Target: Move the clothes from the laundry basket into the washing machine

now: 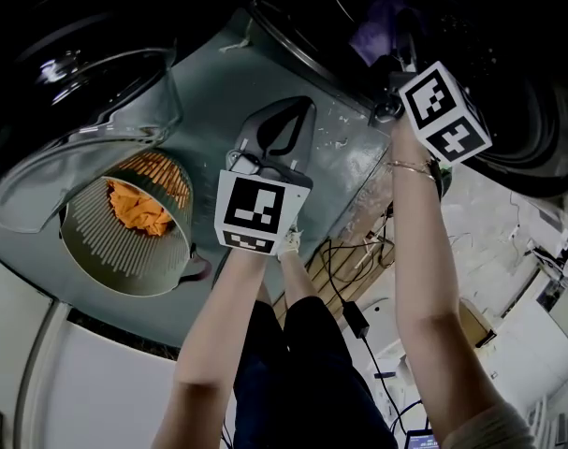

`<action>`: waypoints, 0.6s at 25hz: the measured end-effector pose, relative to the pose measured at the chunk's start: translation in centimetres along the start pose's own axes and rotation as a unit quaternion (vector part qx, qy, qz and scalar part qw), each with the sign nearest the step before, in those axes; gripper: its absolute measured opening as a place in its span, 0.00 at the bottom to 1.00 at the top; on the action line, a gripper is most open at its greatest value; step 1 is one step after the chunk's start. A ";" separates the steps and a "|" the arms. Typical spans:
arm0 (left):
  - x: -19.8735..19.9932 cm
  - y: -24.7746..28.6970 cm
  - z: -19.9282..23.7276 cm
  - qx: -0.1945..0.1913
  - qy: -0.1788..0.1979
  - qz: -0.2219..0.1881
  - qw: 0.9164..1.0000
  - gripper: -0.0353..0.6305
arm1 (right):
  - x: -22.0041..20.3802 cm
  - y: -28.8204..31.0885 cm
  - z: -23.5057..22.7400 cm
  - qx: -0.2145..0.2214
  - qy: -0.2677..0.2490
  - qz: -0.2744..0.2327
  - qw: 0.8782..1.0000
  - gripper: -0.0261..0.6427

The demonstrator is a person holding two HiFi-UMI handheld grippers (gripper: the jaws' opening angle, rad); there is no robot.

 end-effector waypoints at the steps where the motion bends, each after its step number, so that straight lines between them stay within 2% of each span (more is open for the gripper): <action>1: 0.1 -0.1 0.0 0.001 0.000 -0.001 1.000 0.06 | -0.1 -0.2 0.2 0.003 0.002 0.002 1.000 0.64; 7: 0.9 -2.0 0.3 0.011 -0.009 -0.008 1.000 0.06 | 0.4 -3.4 3.0 0.053 0.016 0.004 0.998 0.63; 11: 1.2 -5.6 1.1 0.038 -0.032 -0.021 0.999 0.06 | 1.5 -6.5 8.1 0.121 -0.013 -0.001 0.993 0.56; 15: 1.7 -11.2 2.6 0.083 -0.058 -0.043 0.994 0.06 | 1.3 -10.5 14.7 0.206 -0.043 0.022 0.977 0.49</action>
Point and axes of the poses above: the fingertips, and each gripper's own axes: y forward along the fingers, z to its left, x out of its top, the point moved 3 cm from there along -y, backward along the fingers, and after that the axes turned 12 degrees about -y, right-handed, at the moved point
